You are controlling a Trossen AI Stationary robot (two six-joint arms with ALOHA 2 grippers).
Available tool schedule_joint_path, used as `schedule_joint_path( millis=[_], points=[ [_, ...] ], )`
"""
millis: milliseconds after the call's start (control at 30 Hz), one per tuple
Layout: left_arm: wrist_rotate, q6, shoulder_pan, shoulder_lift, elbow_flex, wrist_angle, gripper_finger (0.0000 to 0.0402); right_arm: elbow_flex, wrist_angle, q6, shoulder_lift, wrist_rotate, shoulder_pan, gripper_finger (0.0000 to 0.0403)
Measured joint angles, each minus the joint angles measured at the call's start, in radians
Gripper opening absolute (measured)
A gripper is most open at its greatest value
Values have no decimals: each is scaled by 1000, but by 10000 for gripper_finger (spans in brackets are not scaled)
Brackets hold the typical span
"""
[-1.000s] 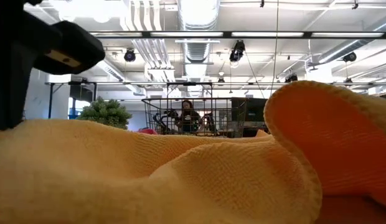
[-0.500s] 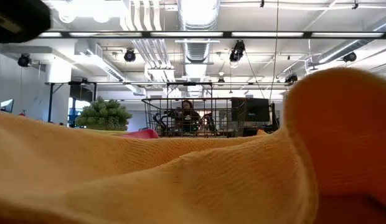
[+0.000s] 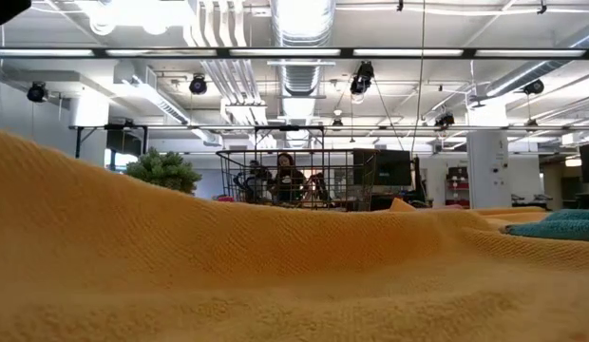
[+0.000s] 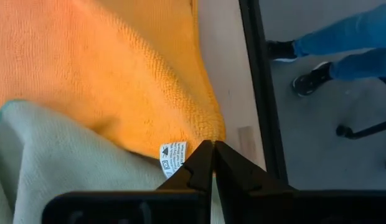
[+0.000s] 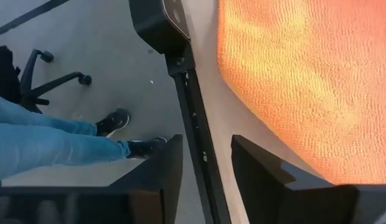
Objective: Fold microfiber towels
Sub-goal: Fold the bottom orange microfiber towel
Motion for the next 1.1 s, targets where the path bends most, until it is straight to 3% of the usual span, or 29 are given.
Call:
schedule_joint_path(
  millis=[167, 367, 633, 1100],
  points=[
    [0, 4, 0, -11, 9, -20, 0, 0, 31, -144, 7, 53, 0, 158],
    [-25, 9, 2, -27, 47, -27, 0, 0, 79, -240, 44, 94, -7, 155],
    [-61, 9, 25, -95, 59, -108, 0, 13, 106, -232, 80, 138, -23, 137],
    [-108, 27, 48, -197, 61, -228, 0, 54, 108, -187, 80, 142, -36, 155]
  ],
)
